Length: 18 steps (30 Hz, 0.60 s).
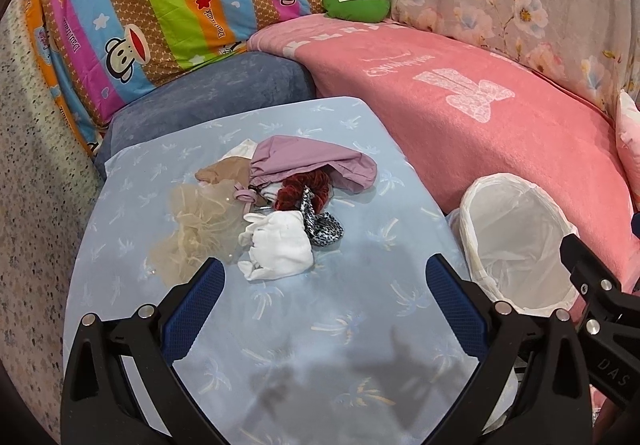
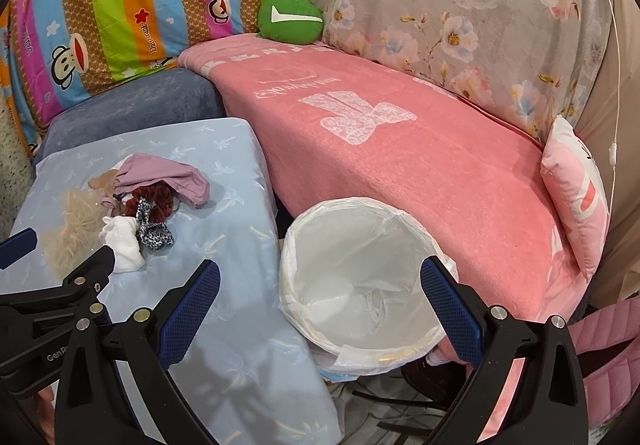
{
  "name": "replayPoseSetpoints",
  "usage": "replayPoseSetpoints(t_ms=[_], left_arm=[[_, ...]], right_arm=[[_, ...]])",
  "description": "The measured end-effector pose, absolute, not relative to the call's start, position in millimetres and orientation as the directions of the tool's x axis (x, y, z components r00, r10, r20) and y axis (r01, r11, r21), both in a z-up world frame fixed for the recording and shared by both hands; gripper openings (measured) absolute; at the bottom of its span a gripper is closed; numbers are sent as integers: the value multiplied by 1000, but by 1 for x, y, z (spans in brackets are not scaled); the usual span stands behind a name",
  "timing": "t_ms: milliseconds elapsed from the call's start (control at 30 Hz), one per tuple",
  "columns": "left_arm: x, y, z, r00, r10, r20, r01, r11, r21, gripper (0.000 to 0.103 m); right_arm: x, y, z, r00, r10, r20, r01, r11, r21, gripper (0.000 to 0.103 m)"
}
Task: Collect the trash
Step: 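Grasp the beige mesh fabric with the left tool while the right tool grasps the white glove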
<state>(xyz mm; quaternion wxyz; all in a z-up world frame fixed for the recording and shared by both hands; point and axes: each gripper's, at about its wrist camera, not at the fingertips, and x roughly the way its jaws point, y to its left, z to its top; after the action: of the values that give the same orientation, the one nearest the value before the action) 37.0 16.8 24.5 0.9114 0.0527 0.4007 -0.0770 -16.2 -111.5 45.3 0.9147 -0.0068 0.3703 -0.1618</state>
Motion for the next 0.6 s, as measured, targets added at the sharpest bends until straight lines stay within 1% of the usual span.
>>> replayPoseSetpoints(t_ms=[133,367,600], left_arm=[[46,33,24,680,-98,-727,169,985,25,96],[74,79,11,697,-54,-715,99,995,20,96],[103,124,-21,670,-10,-742,62,997,42,96]], right_arm=[[-9,-100,46,691,-295,-660,284,950,-128,97],[12,-76,38,704,-272,-656,259,958,-120,97],[46,-38,13,704,-176,-688,178,982,-69,97]])
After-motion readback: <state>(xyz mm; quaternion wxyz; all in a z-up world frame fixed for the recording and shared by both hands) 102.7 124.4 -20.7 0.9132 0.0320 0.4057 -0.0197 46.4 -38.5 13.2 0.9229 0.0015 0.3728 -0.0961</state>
